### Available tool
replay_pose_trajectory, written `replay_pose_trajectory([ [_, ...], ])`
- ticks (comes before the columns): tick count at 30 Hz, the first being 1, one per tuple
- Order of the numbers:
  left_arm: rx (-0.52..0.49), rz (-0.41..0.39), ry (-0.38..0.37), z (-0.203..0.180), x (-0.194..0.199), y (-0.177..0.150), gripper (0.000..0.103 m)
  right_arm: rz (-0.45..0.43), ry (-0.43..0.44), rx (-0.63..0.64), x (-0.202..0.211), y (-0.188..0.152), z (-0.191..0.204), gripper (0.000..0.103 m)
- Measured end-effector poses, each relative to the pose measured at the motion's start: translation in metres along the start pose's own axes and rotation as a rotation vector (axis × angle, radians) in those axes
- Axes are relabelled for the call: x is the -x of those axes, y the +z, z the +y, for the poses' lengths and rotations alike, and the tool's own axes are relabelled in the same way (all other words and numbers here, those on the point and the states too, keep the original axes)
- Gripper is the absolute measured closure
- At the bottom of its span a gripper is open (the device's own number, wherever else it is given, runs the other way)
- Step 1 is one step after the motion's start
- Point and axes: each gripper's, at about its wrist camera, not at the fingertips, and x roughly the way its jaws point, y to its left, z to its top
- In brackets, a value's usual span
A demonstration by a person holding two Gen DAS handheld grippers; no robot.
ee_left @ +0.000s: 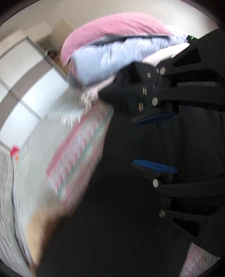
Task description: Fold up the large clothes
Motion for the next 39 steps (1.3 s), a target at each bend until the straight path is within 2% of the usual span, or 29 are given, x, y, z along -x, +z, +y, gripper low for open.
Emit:
replay_pose_trajectory([
  [1,0.018,-0.005,0.024,0.013,0.008,0.000,0.060,-0.026,-0.006,-0.043,0.009,0.000,-0.012,0.067],
  [2,0.022,-0.012,0.039,0.023,0.016,-0.001,0.060,-0.085,-0.056,-0.078,0.028,0.000,-0.022,0.067],
  [4,0.006,-0.029,0.089,0.042,0.039,-0.005,0.060,-0.146,-0.088,-0.063,0.054,-0.005,-0.028,0.062],
  [7,-0.036,-0.064,0.149,0.067,0.075,-0.005,0.057,-0.152,-0.272,0.029,0.079,-0.023,-0.030,0.059],
  [9,-0.060,-0.058,0.179,0.086,0.088,0.001,0.056,-0.149,-0.300,0.033,0.084,-0.030,-0.040,0.059],
  [11,-0.068,-0.075,0.181,0.105,0.097,0.006,0.056,-0.133,-0.322,-0.033,0.091,-0.041,-0.068,0.059],
  [13,-0.058,-0.096,0.162,0.124,0.101,0.009,0.056,-0.140,-0.375,-0.099,0.106,-0.043,-0.114,0.059],
  [16,-0.071,-0.096,0.144,0.135,0.105,0.015,0.059,-0.158,-0.550,-0.241,0.117,-0.050,-0.167,0.059],
  [18,-0.078,-0.141,0.165,0.137,0.116,0.016,0.059,-0.178,-0.536,-0.329,0.135,-0.065,-0.202,0.059],
  [20,-0.084,-0.168,0.186,0.136,0.125,0.013,0.059,-0.197,-0.497,-0.399,0.159,-0.076,-0.215,0.059],
  [22,-0.122,-0.161,0.186,0.125,0.130,0.004,0.058,-0.227,-0.447,-0.358,0.182,-0.082,-0.205,0.059],
  [24,-0.212,-0.134,0.173,0.099,0.128,-0.013,0.057,-0.233,-0.320,-0.252,0.194,-0.089,-0.180,0.058],
  [26,-0.287,-0.107,0.152,0.076,0.127,-0.032,0.056,-0.187,-0.217,-0.118,0.189,-0.108,-0.137,0.058],
  [27,-0.327,-0.076,0.126,0.062,0.125,-0.047,0.055,-0.162,-0.194,-0.063,0.183,-0.118,-0.120,0.058],
  [29,-0.381,0.011,0.034,0.037,0.122,-0.078,0.055,-0.072,-0.147,0.092,0.162,-0.157,-0.072,0.058],
  [32,-0.436,0.087,-0.039,0.011,0.121,-0.110,0.055,-0.038,-0.149,0.184,0.157,-0.212,-0.041,0.058],
  [34,-0.455,0.095,-0.059,0.004,0.124,-0.119,0.055,-0.080,-0.140,0.113,0.173,-0.256,-0.050,0.058],
  [35,-0.465,0.096,-0.064,0.001,0.125,-0.121,0.055,-0.118,-0.177,0.079,0.181,-0.282,-0.054,0.058],
  [38,-0.463,0.090,-0.064,0.002,0.126,-0.120,0.054,-0.200,-0.317,0.111,0.201,-0.347,-0.045,0.058],
  [39,-0.447,0.098,-0.073,0.004,0.125,-0.118,0.054,-0.215,-0.303,0.140,0.206,-0.363,-0.037,0.057],
])
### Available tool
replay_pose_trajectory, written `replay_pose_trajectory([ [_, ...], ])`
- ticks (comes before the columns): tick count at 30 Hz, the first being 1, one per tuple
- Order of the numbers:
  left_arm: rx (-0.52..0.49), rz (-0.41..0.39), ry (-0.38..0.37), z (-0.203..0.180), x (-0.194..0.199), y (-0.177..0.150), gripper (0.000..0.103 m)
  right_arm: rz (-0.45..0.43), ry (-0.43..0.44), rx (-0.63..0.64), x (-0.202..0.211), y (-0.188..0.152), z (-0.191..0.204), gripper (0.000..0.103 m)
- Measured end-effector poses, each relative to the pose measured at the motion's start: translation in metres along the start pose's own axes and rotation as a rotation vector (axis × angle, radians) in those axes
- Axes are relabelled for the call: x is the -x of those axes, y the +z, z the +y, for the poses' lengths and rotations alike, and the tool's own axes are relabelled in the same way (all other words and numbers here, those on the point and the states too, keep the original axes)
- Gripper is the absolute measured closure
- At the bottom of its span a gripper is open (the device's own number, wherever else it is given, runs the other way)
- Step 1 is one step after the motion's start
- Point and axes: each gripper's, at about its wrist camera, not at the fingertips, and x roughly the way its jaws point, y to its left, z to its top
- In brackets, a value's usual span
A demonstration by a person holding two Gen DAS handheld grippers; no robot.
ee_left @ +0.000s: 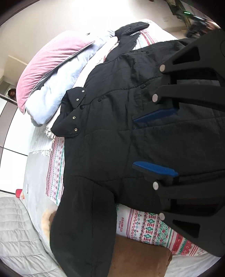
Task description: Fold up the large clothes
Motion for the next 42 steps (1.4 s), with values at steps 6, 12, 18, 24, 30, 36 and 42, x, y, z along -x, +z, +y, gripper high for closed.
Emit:
replay_pose_trajectory([
  [6,0.153,0.062,-0.118,0.000,-0.012,0.003,0.054,0.136,-0.114,0.231,-0.008,-0.050,0.044,0.035],
  [12,0.154,0.020,-0.040,0.000,-0.005,-0.006,0.053,0.040,-0.288,0.210,-0.026,-0.024,0.042,0.098],
  [18,0.174,0.057,-0.015,0.022,-0.012,-0.016,0.053,-0.010,-0.498,0.179,0.045,-0.053,0.008,0.100],
  [24,0.167,0.100,-0.013,0.025,-0.018,-0.026,0.053,0.127,-0.571,0.253,0.001,-0.070,0.009,0.100],
  [30,0.120,0.050,-0.010,0.031,0.003,-0.025,0.053,0.086,-0.596,0.218,0.021,-0.057,-0.001,0.100],
  [36,0.186,-0.057,-0.039,0.074,0.049,-0.013,0.053,0.077,-0.561,0.124,0.046,-0.054,-0.015,0.087],
  [42,0.202,-0.089,-0.047,0.087,0.061,-0.017,0.042,-0.076,-0.302,0.157,0.075,-0.017,0.009,0.076],
])
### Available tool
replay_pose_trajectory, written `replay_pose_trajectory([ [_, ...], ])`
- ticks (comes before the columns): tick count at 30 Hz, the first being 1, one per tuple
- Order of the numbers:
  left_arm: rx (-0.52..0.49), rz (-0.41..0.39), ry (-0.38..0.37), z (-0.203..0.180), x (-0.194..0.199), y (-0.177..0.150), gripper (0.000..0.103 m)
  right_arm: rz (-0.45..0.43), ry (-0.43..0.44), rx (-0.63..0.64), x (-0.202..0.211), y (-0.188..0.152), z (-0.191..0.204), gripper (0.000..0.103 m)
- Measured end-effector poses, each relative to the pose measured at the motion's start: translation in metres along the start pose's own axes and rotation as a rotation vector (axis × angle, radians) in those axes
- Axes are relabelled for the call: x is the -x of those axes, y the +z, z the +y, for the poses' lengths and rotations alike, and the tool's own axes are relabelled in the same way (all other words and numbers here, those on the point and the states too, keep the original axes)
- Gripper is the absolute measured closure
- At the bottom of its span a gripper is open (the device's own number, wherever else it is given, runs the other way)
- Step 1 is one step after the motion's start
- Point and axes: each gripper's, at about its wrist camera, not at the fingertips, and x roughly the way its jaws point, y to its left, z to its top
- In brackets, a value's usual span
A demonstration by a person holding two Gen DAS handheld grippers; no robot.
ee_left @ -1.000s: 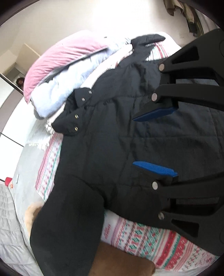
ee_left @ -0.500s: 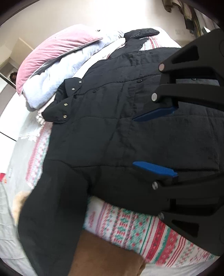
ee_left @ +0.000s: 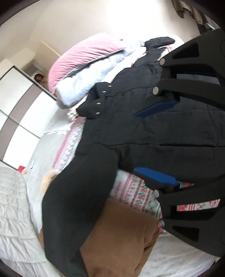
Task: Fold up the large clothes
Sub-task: 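Grasp the jacket edge with the right gripper and pull it flat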
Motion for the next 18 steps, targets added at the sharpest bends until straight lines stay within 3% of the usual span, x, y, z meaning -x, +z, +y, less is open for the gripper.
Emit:
replay_pose_trajectory([
  [2,-0.042,0.042,0.016,-0.012,-0.012,-0.010,0.042,0.023,0.206,0.009,-0.028,0.020,0.014,0.069],
  [5,-0.099,0.075,0.021,-0.027,-0.022,-0.022,0.042,0.042,0.246,-0.014,-0.067,0.044,0.023,0.069],
  [7,-0.111,0.096,0.006,-0.033,-0.028,-0.031,0.042,0.075,0.350,-0.047,-0.086,0.043,0.029,0.069],
  [8,-0.106,0.111,-0.004,-0.035,-0.031,-0.035,0.042,0.129,0.352,-0.046,-0.100,0.039,0.029,0.071],
  [10,-0.080,0.165,-0.013,-0.036,-0.042,-0.046,0.042,0.179,0.264,-0.062,-0.111,0.027,0.022,0.069],
  [12,-0.093,0.201,0.006,-0.038,-0.047,-0.058,0.042,0.215,0.272,-0.157,-0.120,0.010,0.000,0.063],
  [13,-0.108,0.204,0.016,-0.040,-0.048,-0.062,0.042,0.255,0.210,-0.196,-0.127,0.003,-0.010,0.063],
  [15,-0.126,0.204,0.022,-0.044,-0.046,-0.068,0.042,0.297,0.192,-0.236,-0.132,-0.003,-0.017,0.063],
  [18,-0.118,0.207,0.007,-0.051,-0.046,-0.070,0.042,0.219,0.226,-0.169,-0.110,0.004,-0.008,0.063],
])
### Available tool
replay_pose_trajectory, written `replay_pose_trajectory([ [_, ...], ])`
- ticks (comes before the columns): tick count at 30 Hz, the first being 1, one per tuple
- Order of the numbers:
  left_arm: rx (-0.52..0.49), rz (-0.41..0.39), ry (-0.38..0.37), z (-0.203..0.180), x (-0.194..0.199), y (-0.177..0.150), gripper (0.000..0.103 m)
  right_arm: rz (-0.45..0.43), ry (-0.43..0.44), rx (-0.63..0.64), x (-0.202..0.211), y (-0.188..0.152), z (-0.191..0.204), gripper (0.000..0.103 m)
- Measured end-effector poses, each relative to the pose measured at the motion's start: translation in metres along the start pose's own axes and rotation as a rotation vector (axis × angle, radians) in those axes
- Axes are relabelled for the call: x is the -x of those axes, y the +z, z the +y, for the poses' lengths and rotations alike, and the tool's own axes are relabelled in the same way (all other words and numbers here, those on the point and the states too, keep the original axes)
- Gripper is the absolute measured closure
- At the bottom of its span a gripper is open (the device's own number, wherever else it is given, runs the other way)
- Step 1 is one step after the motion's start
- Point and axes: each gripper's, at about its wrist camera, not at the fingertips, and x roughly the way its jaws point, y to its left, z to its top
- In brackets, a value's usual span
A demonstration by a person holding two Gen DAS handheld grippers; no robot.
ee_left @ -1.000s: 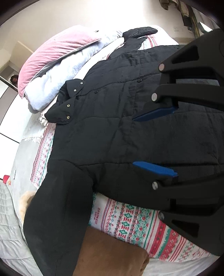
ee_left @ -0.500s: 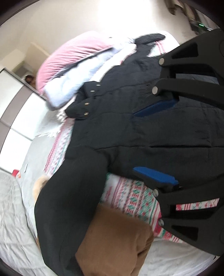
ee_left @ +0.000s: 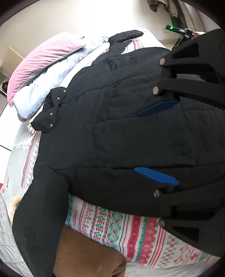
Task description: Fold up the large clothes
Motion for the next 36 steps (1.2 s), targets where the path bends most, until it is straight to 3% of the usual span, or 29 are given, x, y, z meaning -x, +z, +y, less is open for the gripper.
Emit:
replay_pose_trajectory([
  [4,-0.057,-0.035,0.012,-0.025,0.001,0.004,0.041,-0.110,0.040,-0.019,0.047,0.008,0.001,0.062],
  [6,-0.090,-0.041,0.013,-0.040,-0.001,0.008,0.041,-0.155,0.152,-0.112,0.070,0.025,-0.013,0.059],
  [8,-0.100,-0.064,0.026,-0.050,-0.001,0.014,0.040,-0.197,0.363,-0.317,0.087,0.051,-0.050,0.055],
  [10,-0.089,-0.108,0.041,-0.058,-0.002,0.023,0.029,-0.236,0.485,-0.484,0.099,0.070,-0.076,0.048],
  [11,-0.076,-0.120,0.053,-0.059,-0.005,0.027,0.021,-0.262,0.491,-0.555,0.099,0.080,-0.094,0.047],
  [14,-0.051,-0.097,0.077,-0.060,-0.022,0.033,0.021,-0.324,0.462,-0.626,0.077,0.120,-0.137,0.047],
  [19,0.031,-0.069,0.152,-0.043,-0.049,0.050,0.021,-0.255,0.504,-0.825,0.004,0.166,-0.192,0.047],
  [26,0.164,-0.086,0.218,-0.014,-0.075,0.078,0.021,-0.247,0.236,-0.914,-0.058,0.196,-0.245,0.047],
  [30,0.180,-0.073,0.226,-0.014,-0.086,0.082,0.021,-0.346,0.214,-0.881,-0.076,0.213,-0.246,0.048],
  [31,0.181,-0.069,0.224,-0.014,-0.088,0.083,0.021,-0.347,0.210,-0.865,-0.080,0.218,-0.247,0.050],
  [32,0.180,-0.062,0.223,-0.015,-0.091,0.082,0.021,-0.346,0.170,-0.840,-0.083,0.222,-0.246,0.068],
  [33,0.179,-0.056,0.223,-0.016,-0.093,0.082,0.021,-0.337,0.143,-0.821,-0.093,0.231,-0.247,0.092],
  [36,0.187,-0.035,0.216,-0.015,-0.097,0.082,0.021,-0.361,0.133,-0.813,-0.089,0.249,-0.249,0.095],
])
